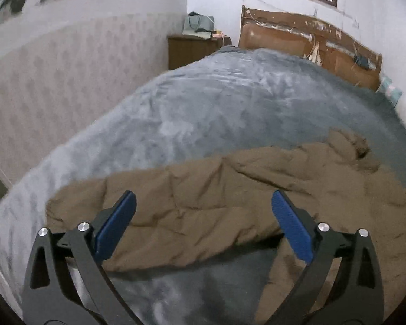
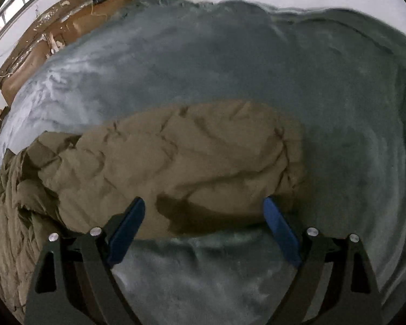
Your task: Fold large clothes
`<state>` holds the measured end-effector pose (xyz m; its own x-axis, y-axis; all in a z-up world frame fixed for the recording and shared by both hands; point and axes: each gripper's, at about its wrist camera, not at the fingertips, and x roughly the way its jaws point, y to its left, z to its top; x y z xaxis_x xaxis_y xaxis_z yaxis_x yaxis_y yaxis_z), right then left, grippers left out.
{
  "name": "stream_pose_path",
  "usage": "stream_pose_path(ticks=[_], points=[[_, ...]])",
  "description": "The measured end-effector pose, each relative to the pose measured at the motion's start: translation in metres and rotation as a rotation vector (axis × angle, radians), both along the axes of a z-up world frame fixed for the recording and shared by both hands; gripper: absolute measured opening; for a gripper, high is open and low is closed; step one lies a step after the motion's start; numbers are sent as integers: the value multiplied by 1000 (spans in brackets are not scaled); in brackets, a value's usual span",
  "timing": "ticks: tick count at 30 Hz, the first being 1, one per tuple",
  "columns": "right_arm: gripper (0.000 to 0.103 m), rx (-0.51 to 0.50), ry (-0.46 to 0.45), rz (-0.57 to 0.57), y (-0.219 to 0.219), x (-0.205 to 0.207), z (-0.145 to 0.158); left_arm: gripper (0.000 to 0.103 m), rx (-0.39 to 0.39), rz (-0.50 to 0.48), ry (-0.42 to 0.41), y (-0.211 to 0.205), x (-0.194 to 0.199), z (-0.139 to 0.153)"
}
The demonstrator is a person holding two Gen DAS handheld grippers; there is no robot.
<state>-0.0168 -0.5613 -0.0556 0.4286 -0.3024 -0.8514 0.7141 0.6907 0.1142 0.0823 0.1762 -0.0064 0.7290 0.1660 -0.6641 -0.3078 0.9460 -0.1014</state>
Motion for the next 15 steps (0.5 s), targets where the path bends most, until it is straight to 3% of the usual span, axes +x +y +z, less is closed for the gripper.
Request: stream_pose_path(ticks=[3,8,9,11,14,15], points=[[92,-75,51,56,11,10,-4,100,33,37,-25,1,8,-2],[89,-170,148,146,18,38,-23,99,22,18,30,1,28,-20],[84,-168,151,160,17,43,-25,100,26,19,32,0,32,-23],[39,-163,166,159,12,45,-26,100,39,12,35,-3,36,-24],[14,-104,87,123,7,53,-17,99,50,-4,37,-7,43,-28],[12,-99,50,118,6,49,-8,100,52,-6,36,-9,39,-25]])
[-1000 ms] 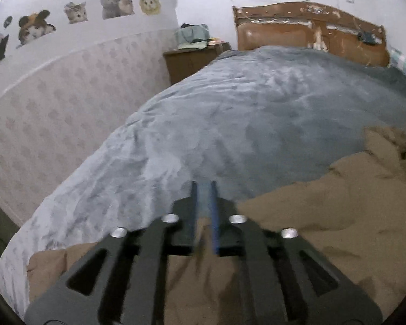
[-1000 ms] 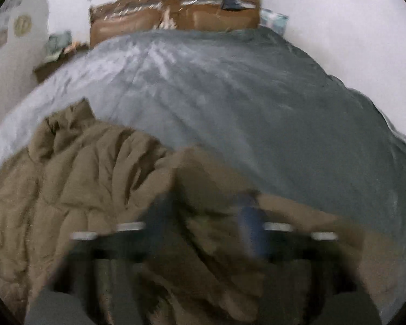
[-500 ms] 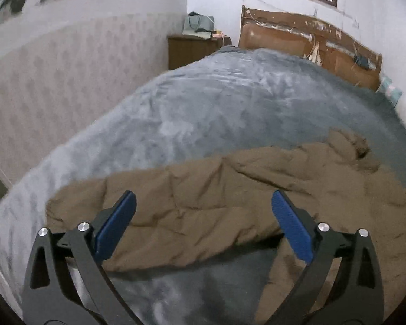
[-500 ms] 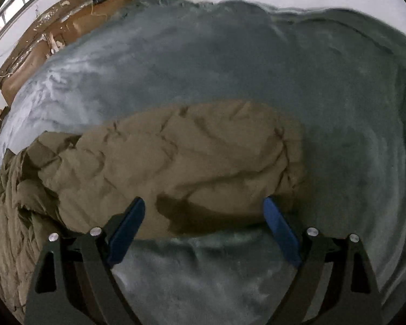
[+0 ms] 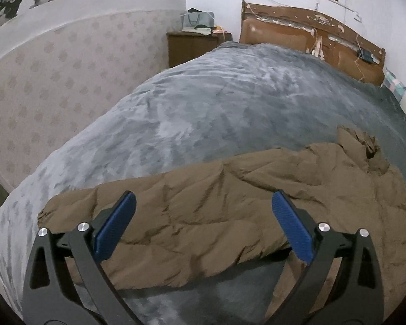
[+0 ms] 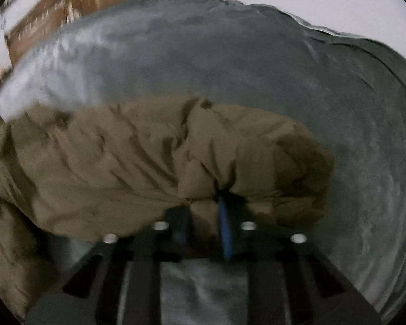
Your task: Fold large clothes
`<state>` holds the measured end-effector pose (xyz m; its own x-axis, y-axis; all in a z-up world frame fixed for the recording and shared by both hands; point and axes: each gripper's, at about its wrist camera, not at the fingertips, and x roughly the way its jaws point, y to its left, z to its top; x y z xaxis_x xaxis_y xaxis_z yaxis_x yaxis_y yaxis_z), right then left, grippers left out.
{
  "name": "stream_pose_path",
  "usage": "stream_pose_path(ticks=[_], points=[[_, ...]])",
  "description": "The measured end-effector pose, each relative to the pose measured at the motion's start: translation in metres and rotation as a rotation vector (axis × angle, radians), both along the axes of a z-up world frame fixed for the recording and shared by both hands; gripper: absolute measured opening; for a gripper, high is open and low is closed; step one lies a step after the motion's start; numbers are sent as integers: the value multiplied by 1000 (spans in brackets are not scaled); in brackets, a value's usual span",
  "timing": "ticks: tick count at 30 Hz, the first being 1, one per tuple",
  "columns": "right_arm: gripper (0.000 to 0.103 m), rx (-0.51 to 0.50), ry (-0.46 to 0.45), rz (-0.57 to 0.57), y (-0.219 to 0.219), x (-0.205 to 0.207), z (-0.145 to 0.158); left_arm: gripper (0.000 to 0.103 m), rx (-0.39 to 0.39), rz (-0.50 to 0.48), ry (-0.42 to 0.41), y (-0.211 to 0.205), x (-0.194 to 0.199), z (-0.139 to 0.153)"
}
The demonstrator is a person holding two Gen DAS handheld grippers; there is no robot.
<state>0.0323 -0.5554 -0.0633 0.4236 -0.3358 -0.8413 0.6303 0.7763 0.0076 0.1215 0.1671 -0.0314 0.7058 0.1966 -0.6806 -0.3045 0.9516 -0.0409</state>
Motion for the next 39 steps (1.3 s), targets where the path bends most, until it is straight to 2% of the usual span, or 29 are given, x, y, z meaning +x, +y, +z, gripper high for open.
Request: stream_pose_path(ticks=[5,9,12,15,20,25,27,30,31,33,34,36,39], points=[[9,27,-224,34,12,-1,56,100,3,-11,-19,-7,7,3],[9,52,-410,183,60,11,117,99,-17,-14,-52,-8,7,7],[9,74,-495,320,112,28,152,99,-44,-8,-90,-3,4,13],[9,219,-576,449,166,51,173,99,-71,2,-103,4,2,16],[9,489,-643,592,250,96,179,99,-111,15,-116,14,3,15],[9,676,-641,694,337,146,170,99,-94,-5,-155,13,1,22],[10,630,-595,713,369,159,158,99,-76,-19,-160,11,3,23],[15,555,-466,719,403,189,118,99,-72,-36,-157,8,6,21],[20,517,-419,714,412,195,103,99,-75,-42,-149,7,7,20],[43,472,-314,714,428,202,70,99,-86,-49,-135,8,10,17],[59,464,-285,724,435,203,58,99,-90,-50,-127,9,11,16],[60,416,-261,743,444,198,47,99,-98,-46,-118,12,14,14],[62,367,-281,758,440,189,51,99,-130,-44,-115,16,15,10]])
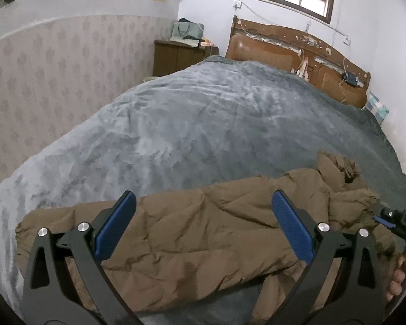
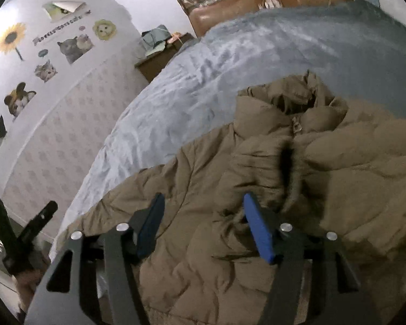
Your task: Fold large clothes
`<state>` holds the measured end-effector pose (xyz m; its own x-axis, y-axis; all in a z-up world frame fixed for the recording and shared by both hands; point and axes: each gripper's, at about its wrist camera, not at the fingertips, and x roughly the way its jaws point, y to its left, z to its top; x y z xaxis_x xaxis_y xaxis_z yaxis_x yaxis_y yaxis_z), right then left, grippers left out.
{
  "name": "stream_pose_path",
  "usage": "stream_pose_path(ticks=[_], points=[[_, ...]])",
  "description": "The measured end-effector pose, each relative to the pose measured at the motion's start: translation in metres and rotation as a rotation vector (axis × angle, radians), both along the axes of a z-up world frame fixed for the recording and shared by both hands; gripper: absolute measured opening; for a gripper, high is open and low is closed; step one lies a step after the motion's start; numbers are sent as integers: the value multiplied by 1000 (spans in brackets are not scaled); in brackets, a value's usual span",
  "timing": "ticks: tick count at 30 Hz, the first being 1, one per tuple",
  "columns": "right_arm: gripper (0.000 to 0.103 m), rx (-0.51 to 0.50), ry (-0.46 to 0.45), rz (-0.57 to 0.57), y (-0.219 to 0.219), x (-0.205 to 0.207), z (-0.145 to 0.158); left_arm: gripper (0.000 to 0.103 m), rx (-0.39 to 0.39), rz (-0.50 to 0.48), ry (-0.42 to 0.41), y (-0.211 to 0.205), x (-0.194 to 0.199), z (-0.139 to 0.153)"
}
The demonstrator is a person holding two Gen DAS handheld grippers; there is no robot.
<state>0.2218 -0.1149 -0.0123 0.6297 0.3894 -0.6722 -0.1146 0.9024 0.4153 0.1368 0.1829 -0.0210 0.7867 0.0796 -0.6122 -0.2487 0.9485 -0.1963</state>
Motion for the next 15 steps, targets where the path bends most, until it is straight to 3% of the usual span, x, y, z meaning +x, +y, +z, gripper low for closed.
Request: stream_pose_path(ticks=[5,9,12,13,15], points=[[75,-68,-82,-14,-30,-31,38,99,-14,-23,4,-4,0,-2],[77,-191,-129,-31,-76,-72,71,99,10,-52,2,-13,0,-1],[78,-329,-171,-85,-112,-105,91,99,33,-77,-8,-20,-2,2],[84,-358,-179,-104,-122,-113,95,99,45,-87,-6,-24,-2,2],[86,-368,-205,-157,-146,-131,102,99,70,-108,2,-33,-3,0]])
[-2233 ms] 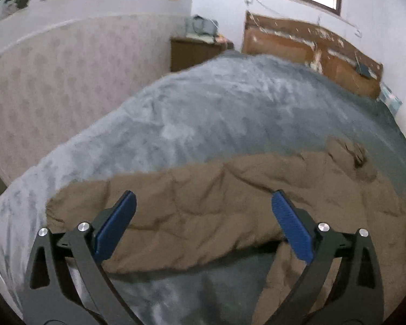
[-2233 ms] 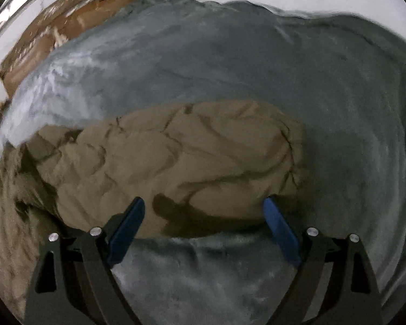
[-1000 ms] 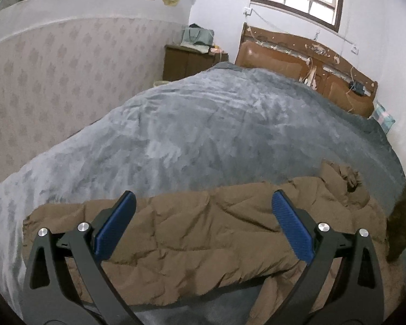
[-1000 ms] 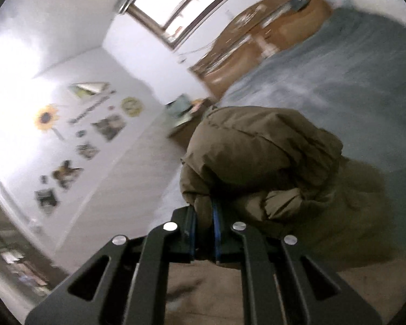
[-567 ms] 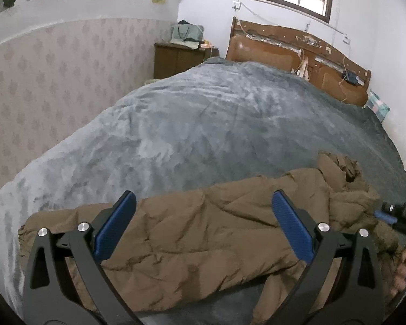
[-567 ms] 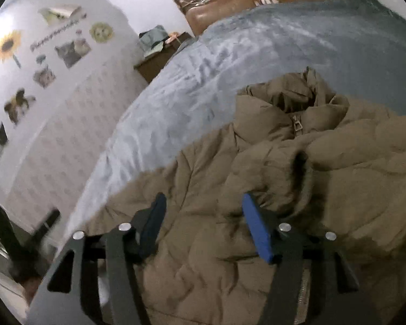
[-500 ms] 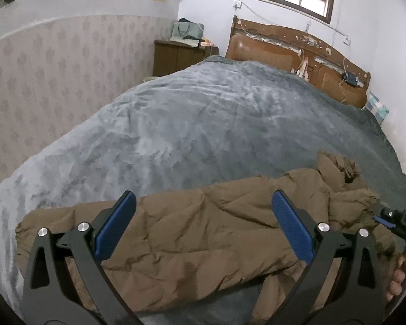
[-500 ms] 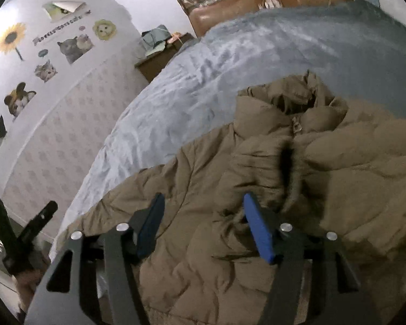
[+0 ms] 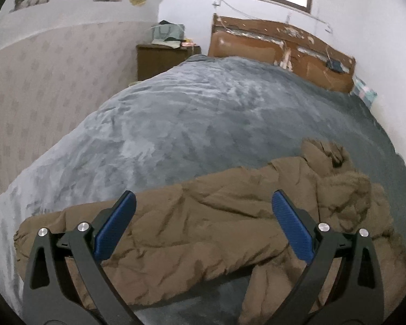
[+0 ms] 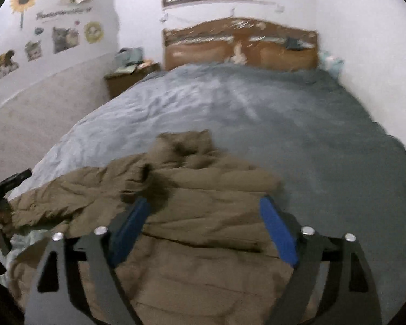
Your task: Fold large clothes
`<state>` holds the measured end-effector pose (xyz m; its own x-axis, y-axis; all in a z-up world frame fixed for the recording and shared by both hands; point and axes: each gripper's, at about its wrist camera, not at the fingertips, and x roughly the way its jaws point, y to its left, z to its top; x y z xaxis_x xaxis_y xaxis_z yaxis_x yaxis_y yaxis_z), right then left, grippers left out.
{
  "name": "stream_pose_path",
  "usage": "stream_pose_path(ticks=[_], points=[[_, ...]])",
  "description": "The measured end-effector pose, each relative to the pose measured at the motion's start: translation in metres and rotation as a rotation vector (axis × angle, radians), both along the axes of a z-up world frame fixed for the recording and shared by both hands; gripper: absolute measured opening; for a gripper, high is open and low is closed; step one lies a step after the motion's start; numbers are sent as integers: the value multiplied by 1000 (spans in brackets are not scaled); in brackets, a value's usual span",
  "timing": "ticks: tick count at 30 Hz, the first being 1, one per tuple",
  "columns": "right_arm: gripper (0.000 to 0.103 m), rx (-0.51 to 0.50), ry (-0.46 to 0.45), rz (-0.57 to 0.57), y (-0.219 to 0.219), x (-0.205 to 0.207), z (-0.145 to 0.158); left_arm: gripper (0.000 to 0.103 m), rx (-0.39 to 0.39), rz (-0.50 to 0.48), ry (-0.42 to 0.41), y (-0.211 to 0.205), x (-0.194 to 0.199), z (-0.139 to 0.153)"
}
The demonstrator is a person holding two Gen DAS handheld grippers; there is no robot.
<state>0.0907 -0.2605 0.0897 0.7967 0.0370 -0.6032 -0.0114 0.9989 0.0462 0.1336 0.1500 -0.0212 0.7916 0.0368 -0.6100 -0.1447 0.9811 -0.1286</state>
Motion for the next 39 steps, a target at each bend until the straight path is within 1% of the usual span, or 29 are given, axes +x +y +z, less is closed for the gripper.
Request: stream_pose_path(ticks=[2,4,5,6,8,10,12,13,15,17,19,21,24,25,26,27,28,30,33,34,35,36,37,38,39], points=[[87,49,-6,-19,-24,-8,0,99,26,-32,18,-13,-2,-5],[87,111,-14,-73,-45,-11,-2,99,57,-80,55,-29,-2,-12],[87,142,-6,-103,-57,-11,-3,99,76,-97,69,-35,-3,-14],[87,154,3,-109,-62,-9,-3,99,94,-110,76,-42,-4,-15],[87,158,-9,-109,-69,-8,-1,99,115,-120,75,-53,-8,-12],[87,133,-27,-105,-74,-10,3,99,119,-109,79,-62,-10,-7],[87,119,-21,-109,-78,-9,3,99,161,-112,95,-75,-6,0],[87,125,-12,-107,-81,-7,1,99,199,-113,101,-84,-3,6],[87,140,-3,-104,-85,-6,0,99,240,-147,106,-106,0,18],[87,151,-6,-113,-91,-7,0,99,234,-186,115,-126,5,27],[87,173,-14,-127,-98,-8,2,99,243,-233,129,-159,10,29],[87,186,-17,-139,-103,-8,2,99,265,-271,140,-189,13,25],[87,202,-15,-151,-111,-10,0,99,327,-346,180,-244,21,4],[87,206,-13,-154,-113,-11,0,99,345,-366,185,-255,23,-1],[87,207,-13,-157,-114,-10,0,99,381,-383,191,-270,26,-9],[87,211,-11,-163,-116,-10,-1,99,408,-388,190,-279,28,-13],[87,215,-10,-165,-119,-10,-1,99,451,-397,184,-291,32,-19],[87,226,-7,-173,-123,-10,-2,99,504,-382,181,-301,39,-26],[87,232,-1,-175,-125,-8,-3,99,528,-338,198,-304,58,-35],[87,231,1,-174,-125,-7,-3,96,521,-334,202,-302,61,-37],[87,230,3,-172,-124,-6,-3,80,521,-329,221,-300,65,-40],[87,229,2,-170,-125,-7,-3,47,501,-351,249,-298,71,-45],[87,227,2,-165,-124,-6,-4,25,481,-370,268,-294,73,-49],[87,222,7,-156,-122,-5,-5,11,469,-369,275,-290,75,-49],[87,215,13,-153,-121,-4,-7,10,446,-341,249,-282,74,-43]])
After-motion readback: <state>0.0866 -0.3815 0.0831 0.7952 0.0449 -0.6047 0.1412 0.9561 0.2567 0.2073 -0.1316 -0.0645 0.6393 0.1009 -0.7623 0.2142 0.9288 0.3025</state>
